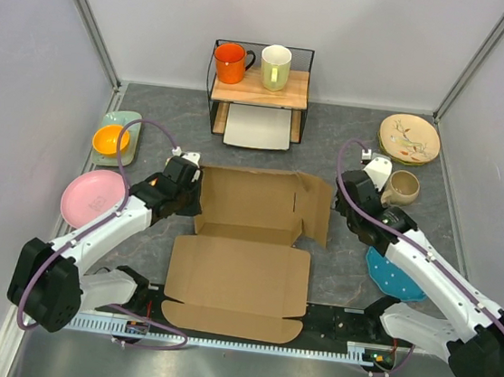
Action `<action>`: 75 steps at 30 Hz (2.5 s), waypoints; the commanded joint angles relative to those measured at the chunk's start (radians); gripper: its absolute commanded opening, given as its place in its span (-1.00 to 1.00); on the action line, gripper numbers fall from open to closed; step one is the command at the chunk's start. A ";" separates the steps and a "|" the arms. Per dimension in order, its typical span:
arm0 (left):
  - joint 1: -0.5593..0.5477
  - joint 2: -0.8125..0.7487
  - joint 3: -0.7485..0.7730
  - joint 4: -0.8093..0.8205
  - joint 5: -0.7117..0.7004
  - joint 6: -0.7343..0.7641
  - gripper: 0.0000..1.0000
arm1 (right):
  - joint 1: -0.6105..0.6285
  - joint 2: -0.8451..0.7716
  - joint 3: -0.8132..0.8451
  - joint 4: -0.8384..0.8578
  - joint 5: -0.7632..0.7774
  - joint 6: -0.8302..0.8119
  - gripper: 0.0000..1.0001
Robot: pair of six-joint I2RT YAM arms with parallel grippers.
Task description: Fold the paper box
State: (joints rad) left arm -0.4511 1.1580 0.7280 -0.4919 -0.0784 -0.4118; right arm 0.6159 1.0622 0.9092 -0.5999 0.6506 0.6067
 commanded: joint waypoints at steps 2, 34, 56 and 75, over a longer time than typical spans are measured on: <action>-0.003 -0.037 -0.004 0.036 -0.007 0.027 -0.97 | -0.022 -0.028 -0.099 0.181 -0.267 -0.024 0.20; -0.003 -0.006 0.037 0.039 0.020 0.034 -0.96 | 0.084 0.097 -0.053 0.499 -0.602 -0.214 0.81; -0.004 -0.017 0.042 0.039 0.020 0.036 -0.96 | 0.125 0.320 -0.041 0.417 -0.301 -0.294 0.42; -0.003 -0.038 0.028 0.050 0.020 0.016 -0.96 | 0.166 0.400 -0.017 0.424 -0.178 -0.298 -0.34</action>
State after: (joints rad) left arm -0.4522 1.1545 0.7261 -0.4938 -0.0841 -0.3878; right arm 0.7731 1.4506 0.8593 -0.1440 0.3637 0.3237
